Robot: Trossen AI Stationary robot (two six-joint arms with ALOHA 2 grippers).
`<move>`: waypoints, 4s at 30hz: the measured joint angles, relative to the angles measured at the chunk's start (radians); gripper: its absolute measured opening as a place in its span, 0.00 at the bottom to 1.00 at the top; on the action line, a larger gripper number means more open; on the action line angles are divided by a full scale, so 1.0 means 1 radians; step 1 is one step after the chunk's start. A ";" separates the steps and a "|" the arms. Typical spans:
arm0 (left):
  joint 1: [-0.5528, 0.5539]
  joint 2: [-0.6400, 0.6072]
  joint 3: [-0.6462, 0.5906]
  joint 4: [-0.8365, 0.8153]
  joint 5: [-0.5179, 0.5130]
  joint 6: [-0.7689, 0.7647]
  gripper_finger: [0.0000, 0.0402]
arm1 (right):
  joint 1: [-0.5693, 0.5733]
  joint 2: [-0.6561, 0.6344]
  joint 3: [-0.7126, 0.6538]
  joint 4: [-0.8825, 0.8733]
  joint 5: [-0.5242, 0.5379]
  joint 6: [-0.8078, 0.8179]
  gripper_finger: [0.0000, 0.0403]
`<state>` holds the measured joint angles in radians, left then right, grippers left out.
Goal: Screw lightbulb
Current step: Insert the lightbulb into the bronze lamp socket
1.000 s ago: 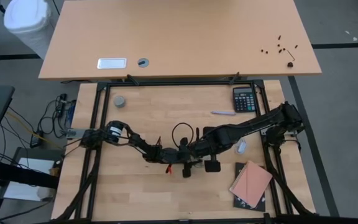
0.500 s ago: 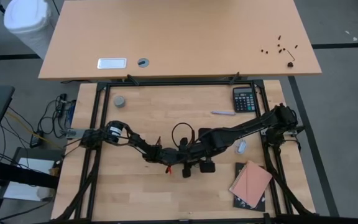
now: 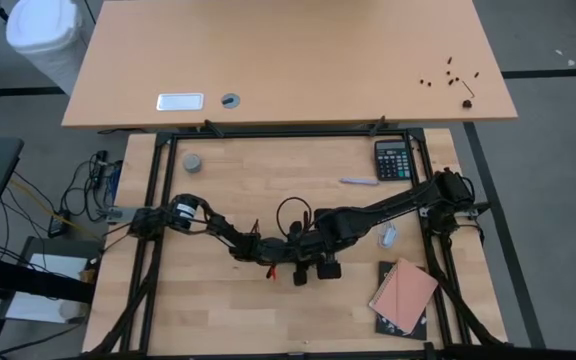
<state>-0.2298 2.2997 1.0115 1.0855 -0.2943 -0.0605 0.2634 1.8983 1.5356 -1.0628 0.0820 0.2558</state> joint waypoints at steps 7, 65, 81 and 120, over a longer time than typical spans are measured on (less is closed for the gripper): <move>0.000 0.000 -0.001 0.000 0.001 -0.002 0.48 | -0.018 0.010 0.008 -0.013 -0.027 0.006 0.93; 0.000 0.001 -0.001 -0.001 0.001 -0.018 0.48 | -0.025 0.079 0.113 -0.146 -0.059 0.061 0.63; 0.000 0.000 -0.001 -0.001 -0.002 -0.033 0.48 | -0.025 0.079 0.113 -0.129 -0.022 0.406 0.65; 0.000 0.000 -0.001 -0.003 0.002 -0.046 0.48 | -0.033 0.079 0.112 -0.143 -0.026 1.287 0.67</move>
<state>-0.2296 2.3001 1.0107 1.0821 -0.2927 -0.1069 0.2306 1.9770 1.6478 -1.2062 0.0564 1.5428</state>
